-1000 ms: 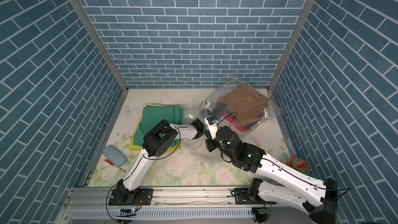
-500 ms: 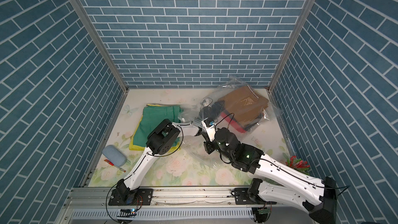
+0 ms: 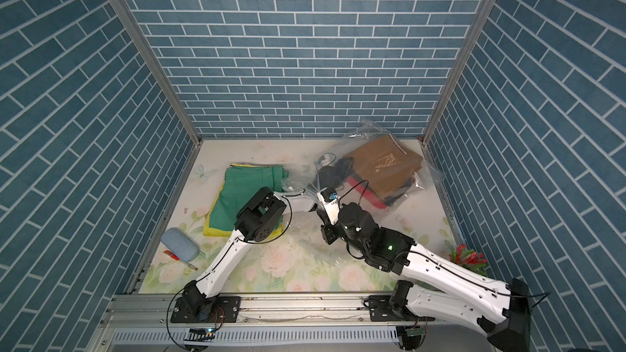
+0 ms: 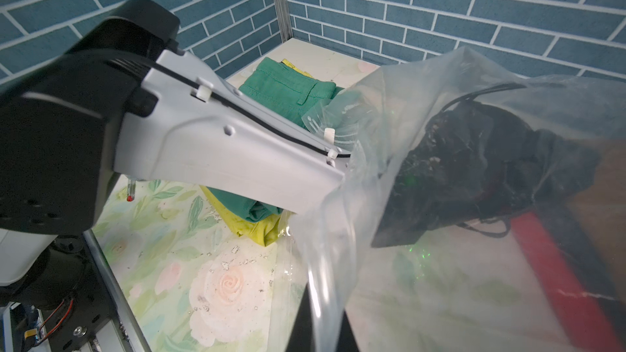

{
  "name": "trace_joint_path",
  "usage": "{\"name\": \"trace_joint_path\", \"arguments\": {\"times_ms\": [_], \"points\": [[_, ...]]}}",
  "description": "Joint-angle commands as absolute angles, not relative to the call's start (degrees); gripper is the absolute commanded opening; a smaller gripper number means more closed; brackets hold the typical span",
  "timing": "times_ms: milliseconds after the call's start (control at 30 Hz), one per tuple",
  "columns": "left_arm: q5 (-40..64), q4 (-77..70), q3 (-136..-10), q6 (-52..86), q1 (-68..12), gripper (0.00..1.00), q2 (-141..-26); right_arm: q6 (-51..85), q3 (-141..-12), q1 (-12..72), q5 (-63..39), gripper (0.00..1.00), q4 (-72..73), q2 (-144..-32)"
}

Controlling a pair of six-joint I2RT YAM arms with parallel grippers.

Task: Take the trousers out of the vacuum bag
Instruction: Take out the trousers from the vacuum bag.

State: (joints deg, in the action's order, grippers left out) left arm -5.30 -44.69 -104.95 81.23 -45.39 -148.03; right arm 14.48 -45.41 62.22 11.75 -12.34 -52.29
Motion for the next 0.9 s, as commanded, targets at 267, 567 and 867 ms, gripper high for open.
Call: {"name": "trace_joint_path", "arguments": {"times_ms": [267, 567, 867], "points": [[-5.3, -43.3, -107.0, 80.9, -44.4, 0.44, -150.4, 11.0, -46.6, 63.6, -10.3, 0.00, -8.4, -53.2], [-5.8, -45.4, -102.4, 81.5, -44.3, 0.43, -148.2, 11.5, -46.9, 63.6, -18.6, 0.00, -7.2, -51.9], [-5.0, -48.2, -99.2, 82.3, -44.3, 0.12, -146.0, 12.3, -44.9, 63.6, -13.2, 0.00, -6.9, -51.2]]}}
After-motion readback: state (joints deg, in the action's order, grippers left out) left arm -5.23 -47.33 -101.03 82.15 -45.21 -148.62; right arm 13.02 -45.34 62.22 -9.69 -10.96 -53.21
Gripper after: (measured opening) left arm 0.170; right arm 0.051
